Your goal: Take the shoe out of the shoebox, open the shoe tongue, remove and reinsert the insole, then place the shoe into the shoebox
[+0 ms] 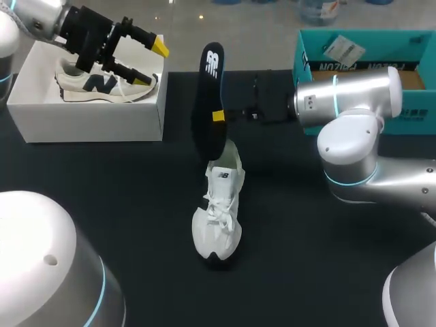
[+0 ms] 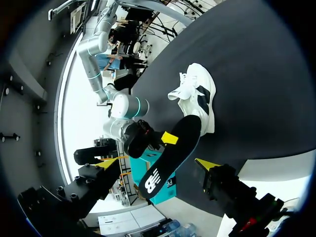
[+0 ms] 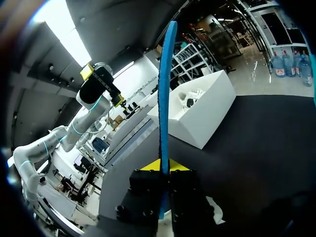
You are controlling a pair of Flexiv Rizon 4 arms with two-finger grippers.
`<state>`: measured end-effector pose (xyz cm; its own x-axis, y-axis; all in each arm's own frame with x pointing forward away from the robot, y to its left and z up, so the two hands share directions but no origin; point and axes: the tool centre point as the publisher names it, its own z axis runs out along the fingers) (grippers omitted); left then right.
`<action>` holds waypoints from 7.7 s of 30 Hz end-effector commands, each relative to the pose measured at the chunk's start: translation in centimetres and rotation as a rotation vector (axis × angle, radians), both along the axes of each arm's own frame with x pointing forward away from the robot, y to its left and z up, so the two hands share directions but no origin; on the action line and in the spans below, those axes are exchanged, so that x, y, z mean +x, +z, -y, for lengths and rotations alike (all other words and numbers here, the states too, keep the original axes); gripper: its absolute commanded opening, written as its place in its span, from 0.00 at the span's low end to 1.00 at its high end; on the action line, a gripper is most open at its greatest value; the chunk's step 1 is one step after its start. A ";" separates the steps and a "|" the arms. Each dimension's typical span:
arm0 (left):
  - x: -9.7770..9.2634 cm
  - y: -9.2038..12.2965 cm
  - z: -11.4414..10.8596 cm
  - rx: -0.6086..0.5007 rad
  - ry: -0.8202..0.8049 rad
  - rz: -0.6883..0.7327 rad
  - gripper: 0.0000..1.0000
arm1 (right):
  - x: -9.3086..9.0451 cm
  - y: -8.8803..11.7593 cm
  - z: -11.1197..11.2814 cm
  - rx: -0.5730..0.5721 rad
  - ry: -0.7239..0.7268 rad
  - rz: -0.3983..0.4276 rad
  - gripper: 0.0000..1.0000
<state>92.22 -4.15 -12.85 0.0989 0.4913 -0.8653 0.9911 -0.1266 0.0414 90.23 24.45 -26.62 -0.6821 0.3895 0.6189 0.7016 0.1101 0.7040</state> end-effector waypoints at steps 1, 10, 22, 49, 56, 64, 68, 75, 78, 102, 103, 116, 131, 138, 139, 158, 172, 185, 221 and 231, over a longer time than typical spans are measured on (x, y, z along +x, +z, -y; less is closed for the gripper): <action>-0.1 0.0 0.0 0.003 0.001 0.002 1.00 | 0.4 -1.1 -0.8 0.006 0.013 -0.021 0.00; -0.1 0.0 0.0 0.003 0.001 0.002 1.00 | -1.3 -2.8 -1.4 0.027 0.002 -0.071 0.00; -0.1 0.0 0.0 0.003 0.001 0.002 1.00 | -2.7 -2.9 -1.2 0.010 -0.005 -0.107 0.00; -0.1 0.0 0.0 0.003 0.001 0.002 1.00 | -2.2 -3.6 -1.2 0.000 0.003 -0.126 0.00; -0.1 0.0 0.0 0.003 0.001 0.002 1.00 | -3.0 -3.5 -0.4 -0.010 -0.015 -0.133 0.00; -0.1 0.0 0.0 0.003 0.001 0.002 1.00 | -2.4 -1.9 0.8 -0.049 -0.067 -0.046 0.00; -0.1 0.0 0.0 0.003 0.001 0.002 1.00 | -1.9 -2.2 1.2 -0.075 -0.051 0.037 0.00; -0.1 0.0 0.0 0.003 0.001 0.002 1.00 | -0.7 -2.6 1.9 -0.064 -0.037 0.132 0.00; -0.1 0.0 0.0 0.003 0.001 0.002 1.00 | -0.4 -1.7 1.8 -0.046 -0.026 0.159 0.00; -0.1 0.0 0.0 0.003 0.001 0.002 1.00 | -0.2 -2.4 2.2 0.036 0.075 0.151 0.00; -0.1 0.0 0.0 0.003 0.001 0.002 1.00 | -0.2 -2.5 2.2 0.034 0.085 0.161 0.00; -0.1 0.0 0.0 0.003 0.001 0.002 1.00 | -1.1 -4.3 3.4 0.004 0.135 0.188 0.00; -0.1 0.0 0.0 0.003 0.001 0.002 1.00 | -3.5 -7.3 1.9 0.009 0.077 0.166 0.00; -0.1 0.0 0.0 0.003 0.001 0.002 1.00 | -5.5 -8.8 2.0 -0.002 0.053 0.131 0.00; -0.1 0.0 0.0 0.003 0.001 0.002 1.00 | -5.8 -8.9 2.0 0.006 0.047 0.128 0.00; -0.1 0.0 0.0 0.003 0.001 0.002 1.00 | -5.5 -7.3 2.8 -0.035 0.073 0.177 0.00; -0.1 0.0 0.0 0.003 0.001 0.002 1.00 | -6.2 -8.6 2.6 -0.026 0.124 0.171 0.00; -0.1 0.0 0.0 0.003 0.001 0.002 1.00 | -7.0 -9.6 2.2 -0.010 0.124 0.138 0.34; -0.1 0.0 0.0 0.003 0.001 0.002 1.00 | -6.7 -8.1 2.8 -0.157 0.228 0.084 0.00; -0.1 0.0 0.0 0.003 0.001 0.002 1.00 | -8.3 -8.9 2.0 -0.146 0.255 0.037 0.00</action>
